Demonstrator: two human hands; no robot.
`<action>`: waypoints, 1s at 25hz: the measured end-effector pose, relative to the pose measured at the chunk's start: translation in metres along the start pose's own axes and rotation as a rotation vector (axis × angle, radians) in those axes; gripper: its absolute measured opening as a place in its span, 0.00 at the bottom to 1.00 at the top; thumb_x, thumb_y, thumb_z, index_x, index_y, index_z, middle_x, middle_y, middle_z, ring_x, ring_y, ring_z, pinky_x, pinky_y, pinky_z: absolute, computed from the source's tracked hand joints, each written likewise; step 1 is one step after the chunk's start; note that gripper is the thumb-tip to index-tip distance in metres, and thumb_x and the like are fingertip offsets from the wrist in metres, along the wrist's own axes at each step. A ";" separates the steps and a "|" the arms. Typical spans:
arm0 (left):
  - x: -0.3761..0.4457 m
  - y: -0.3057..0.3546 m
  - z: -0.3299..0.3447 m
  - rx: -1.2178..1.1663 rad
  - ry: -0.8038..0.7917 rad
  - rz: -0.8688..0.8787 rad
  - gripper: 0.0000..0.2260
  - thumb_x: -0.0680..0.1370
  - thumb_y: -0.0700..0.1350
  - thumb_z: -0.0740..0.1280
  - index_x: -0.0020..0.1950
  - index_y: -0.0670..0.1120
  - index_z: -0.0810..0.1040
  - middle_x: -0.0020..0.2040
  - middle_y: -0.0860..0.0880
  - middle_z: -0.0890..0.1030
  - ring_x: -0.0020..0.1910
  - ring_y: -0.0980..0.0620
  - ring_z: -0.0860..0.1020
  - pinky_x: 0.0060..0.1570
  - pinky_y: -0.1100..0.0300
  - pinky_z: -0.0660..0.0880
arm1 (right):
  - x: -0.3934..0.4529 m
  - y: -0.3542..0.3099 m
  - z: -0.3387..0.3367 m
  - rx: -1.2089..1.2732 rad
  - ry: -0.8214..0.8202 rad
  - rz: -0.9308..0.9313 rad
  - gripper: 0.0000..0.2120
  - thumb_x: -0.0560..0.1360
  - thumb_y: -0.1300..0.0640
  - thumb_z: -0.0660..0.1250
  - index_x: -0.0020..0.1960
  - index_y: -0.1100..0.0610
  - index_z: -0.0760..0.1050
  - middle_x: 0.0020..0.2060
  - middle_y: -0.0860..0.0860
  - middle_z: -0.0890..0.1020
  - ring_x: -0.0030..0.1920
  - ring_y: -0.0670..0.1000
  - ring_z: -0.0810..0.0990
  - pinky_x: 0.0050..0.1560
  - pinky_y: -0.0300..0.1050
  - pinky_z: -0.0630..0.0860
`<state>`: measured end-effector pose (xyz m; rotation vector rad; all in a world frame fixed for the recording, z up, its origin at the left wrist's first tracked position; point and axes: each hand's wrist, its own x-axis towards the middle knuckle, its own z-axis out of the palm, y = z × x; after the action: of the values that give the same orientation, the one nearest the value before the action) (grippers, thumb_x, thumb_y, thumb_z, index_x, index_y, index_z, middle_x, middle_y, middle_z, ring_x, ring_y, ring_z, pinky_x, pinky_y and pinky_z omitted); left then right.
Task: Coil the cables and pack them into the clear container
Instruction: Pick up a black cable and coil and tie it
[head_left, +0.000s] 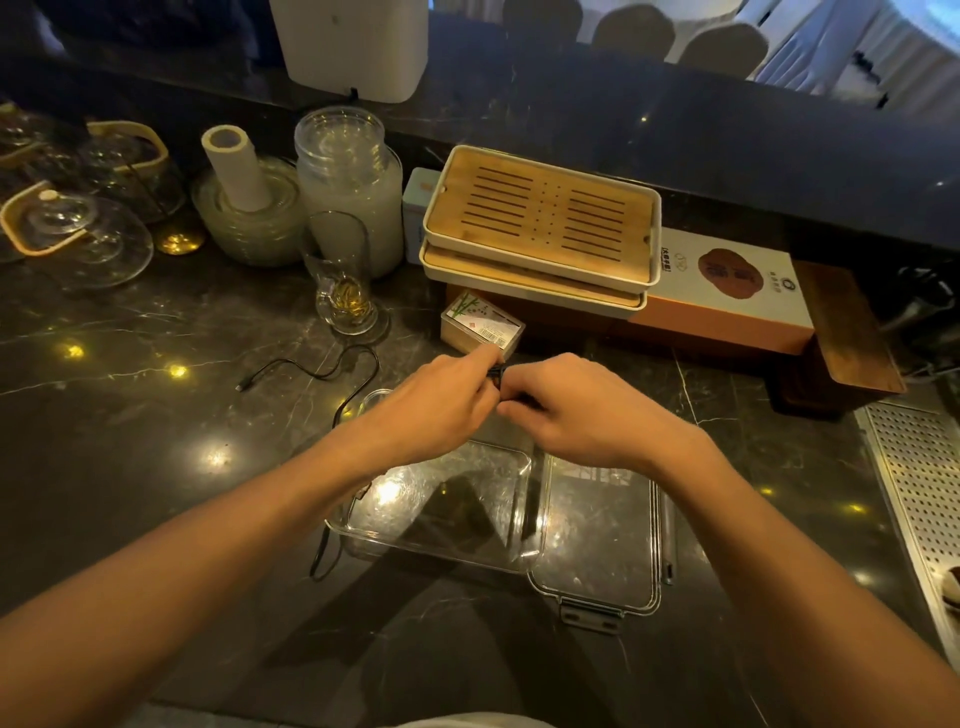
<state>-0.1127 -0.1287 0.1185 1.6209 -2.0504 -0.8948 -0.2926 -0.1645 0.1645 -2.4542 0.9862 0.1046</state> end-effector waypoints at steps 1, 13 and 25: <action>0.000 0.000 -0.001 -0.018 0.025 0.005 0.04 0.83 0.43 0.59 0.53 0.46 0.72 0.37 0.49 0.78 0.33 0.50 0.75 0.31 0.56 0.67 | 0.002 0.002 -0.004 0.056 0.018 -0.001 0.06 0.83 0.52 0.66 0.50 0.53 0.79 0.40 0.47 0.80 0.39 0.46 0.79 0.41 0.46 0.77; -0.002 0.007 -0.014 -0.431 -0.178 0.061 0.09 0.84 0.37 0.60 0.59 0.39 0.78 0.39 0.44 0.79 0.35 0.56 0.73 0.39 0.58 0.71 | 0.029 0.034 -0.038 0.357 0.078 -0.044 0.14 0.73 0.49 0.77 0.44 0.60 0.81 0.39 0.54 0.83 0.39 0.45 0.80 0.40 0.38 0.77; 0.004 -0.005 0.006 -1.007 0.111 -0.344 0.04 0.84 0.38 0.61 0.57 0.39 0.72 0.30 0.49 0.76 0.25 0.59 0.69 0.34 0.60 0.64 | 0.014 0.006 0.061 0.956 0.281 0.411 0.14 0.85 0.55 0.60 0.46 0.59 0.78 0.28 0.47 0.72 0.25 0.43 0.65 0.26 0.37 0.62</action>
<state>-0.1142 -0.1318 0.1105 1.3549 -0.9251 -1.5602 -0.2795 -0.1485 0.1052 -1.3998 1.2618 -0.4796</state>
